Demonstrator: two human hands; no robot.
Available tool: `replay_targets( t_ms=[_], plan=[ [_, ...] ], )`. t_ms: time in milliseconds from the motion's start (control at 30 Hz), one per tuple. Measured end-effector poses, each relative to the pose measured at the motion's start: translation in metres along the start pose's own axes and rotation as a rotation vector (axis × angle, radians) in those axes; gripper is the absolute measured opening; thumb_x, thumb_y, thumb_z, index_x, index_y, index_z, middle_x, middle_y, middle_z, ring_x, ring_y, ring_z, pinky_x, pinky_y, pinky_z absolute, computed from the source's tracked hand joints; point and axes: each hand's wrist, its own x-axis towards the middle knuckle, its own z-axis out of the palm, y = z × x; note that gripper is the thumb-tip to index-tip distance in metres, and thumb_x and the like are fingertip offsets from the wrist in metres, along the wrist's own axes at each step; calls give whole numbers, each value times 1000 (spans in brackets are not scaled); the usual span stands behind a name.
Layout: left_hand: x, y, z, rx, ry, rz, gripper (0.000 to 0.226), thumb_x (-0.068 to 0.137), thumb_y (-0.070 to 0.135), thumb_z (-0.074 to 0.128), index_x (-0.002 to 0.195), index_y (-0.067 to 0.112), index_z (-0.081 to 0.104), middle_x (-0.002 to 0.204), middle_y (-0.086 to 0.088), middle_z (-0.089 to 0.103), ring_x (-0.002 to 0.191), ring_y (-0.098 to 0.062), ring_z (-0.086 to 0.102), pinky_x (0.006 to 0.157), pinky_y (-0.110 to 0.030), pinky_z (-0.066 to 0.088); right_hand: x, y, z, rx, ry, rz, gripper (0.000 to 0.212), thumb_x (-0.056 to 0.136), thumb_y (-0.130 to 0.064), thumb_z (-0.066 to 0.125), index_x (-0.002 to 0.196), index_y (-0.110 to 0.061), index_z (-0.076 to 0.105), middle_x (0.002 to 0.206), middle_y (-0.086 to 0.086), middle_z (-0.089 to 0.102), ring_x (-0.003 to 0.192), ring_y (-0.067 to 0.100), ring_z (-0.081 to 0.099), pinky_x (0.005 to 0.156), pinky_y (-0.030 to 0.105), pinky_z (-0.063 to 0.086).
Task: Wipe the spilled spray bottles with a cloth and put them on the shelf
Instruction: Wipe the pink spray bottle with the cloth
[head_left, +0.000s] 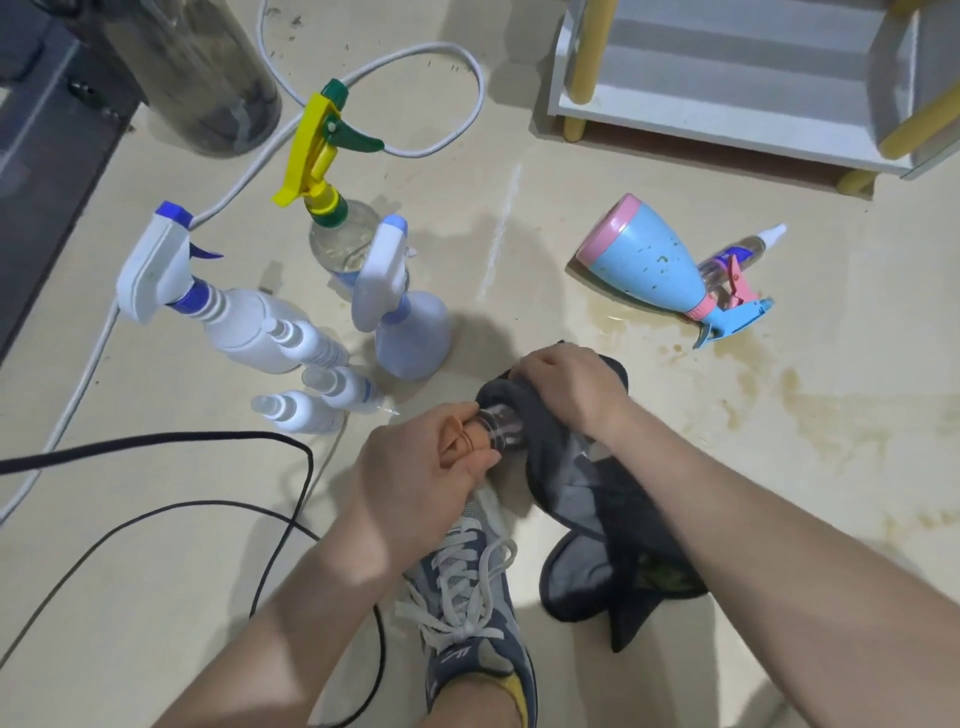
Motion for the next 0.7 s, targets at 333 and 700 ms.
replay_targets(
  t_ms=[333,700],
  plan=[
    [11,-16,2,-390,-26,-199,13,90,38,64,91,27,69,85,3,74,84,-12,71,79,-37,59,-71,5,67,-31,454,-544,48,103,-33,28,146,-16,42,153,-1,41,145,16,29,118,39,16],
    [-18,0,-28,-460,-199,-16,59,86,1,62,131,31,38,132,1,53,103,11,62,85,-12,49,13,7,24,79,383,-604,44,102,-30,32,116,-5,66,116,9,65,113,29,56,101,39,41]
  ],
)
